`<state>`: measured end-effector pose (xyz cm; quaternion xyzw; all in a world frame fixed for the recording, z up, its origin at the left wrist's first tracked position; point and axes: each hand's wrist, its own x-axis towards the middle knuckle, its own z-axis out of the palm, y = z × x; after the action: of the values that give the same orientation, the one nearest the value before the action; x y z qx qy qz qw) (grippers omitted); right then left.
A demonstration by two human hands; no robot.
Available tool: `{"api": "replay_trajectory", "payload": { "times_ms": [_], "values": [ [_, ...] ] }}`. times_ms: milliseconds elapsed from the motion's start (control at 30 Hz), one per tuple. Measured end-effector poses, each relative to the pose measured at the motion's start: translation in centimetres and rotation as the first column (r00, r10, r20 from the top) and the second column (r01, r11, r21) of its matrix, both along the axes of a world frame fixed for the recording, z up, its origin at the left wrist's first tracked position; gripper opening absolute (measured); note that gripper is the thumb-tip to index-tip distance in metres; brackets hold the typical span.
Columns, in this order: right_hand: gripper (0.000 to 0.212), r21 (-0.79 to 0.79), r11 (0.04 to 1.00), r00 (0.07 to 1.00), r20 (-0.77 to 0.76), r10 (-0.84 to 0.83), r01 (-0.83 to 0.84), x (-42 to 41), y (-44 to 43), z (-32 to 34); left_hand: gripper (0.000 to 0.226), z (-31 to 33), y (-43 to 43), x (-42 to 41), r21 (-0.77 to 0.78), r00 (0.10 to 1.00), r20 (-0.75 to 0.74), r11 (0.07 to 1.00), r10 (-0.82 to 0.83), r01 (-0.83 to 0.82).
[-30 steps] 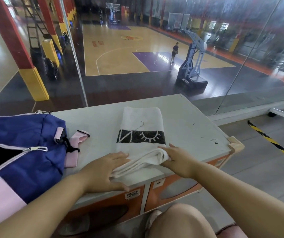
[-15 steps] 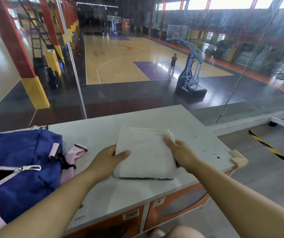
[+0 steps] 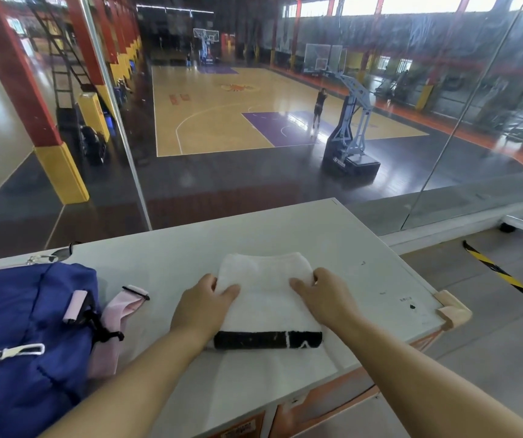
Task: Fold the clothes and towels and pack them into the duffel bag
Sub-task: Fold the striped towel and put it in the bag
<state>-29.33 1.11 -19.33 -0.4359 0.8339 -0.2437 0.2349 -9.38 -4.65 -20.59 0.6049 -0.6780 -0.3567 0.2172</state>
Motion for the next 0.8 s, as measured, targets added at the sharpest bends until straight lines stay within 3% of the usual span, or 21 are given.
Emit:
{"api": "replay_trajectory", "payload": {
  "times_ms": [100, 233, 300, 400, 500, 667, 800],
  "values": [
    [0.046, -0.040, 0.998, 0.974, -0.222, 0.044, -0.054, 0.6, 0.8, 0.8, 0.041, -0.3, 0.5, 0.2, -0.250, 0.988, 0.149, 0.968, 0.041, -0.002],
    [0.048, -0.191, 0.909, 0.840, -0.486, 0.240, -0.370, 1.3, 2.3, 1.4, 0.026, -1.0, 0.7, 0.9, -0.610, 0.968, 0.221, 0.758, -0.118, 0.231],
    [0.059, -0.119, 0.838, 0.765, -0.493, 0.415, -0.532, 1.5, 3.5, 1.2, 0.028, -1.0, 1.1, 1.6, -0.588, 0.924, 0.244, 0.713, -0.295, 0.383],
    [0.080, 0.083, 0.752, 0.611, -0.528, 0.590, -0.654, 1.3, 4.9, -0.3, 0.077, -0.8, 1.9, 2.9, -0.338, 0.792, 0.331, 0.719, -0.514, 0.608],
    [0.081, 0.140, 0.754, 0.610, -0.501, 0.613, -0.642, 1.0, 5.8, -1.1, 0.090, -1.2, 2.3, 3.8, -0.204, 0.684, 0.478, 0.688, -0.551, 0.696],
    [0.064, 0.134, 0.790, 0.648, -0.499, 0.575, -0.598, 2.0, 5.8, 0.3, 0.060, -0.2, 3.4, 3.8, -0.285, 0.742, 0.460, 0.710, -0.488, 0.644],
    [0.055, 0.121, 0.829, 0.780, -0.286, 0.556, -0.547, 1.3, 6.1, 2.2, 0.034, 1.2, 4.0, 4.4, -0.280, 0.810, 0.324, 0.768, -0.489, 0.576]
  ]
}}
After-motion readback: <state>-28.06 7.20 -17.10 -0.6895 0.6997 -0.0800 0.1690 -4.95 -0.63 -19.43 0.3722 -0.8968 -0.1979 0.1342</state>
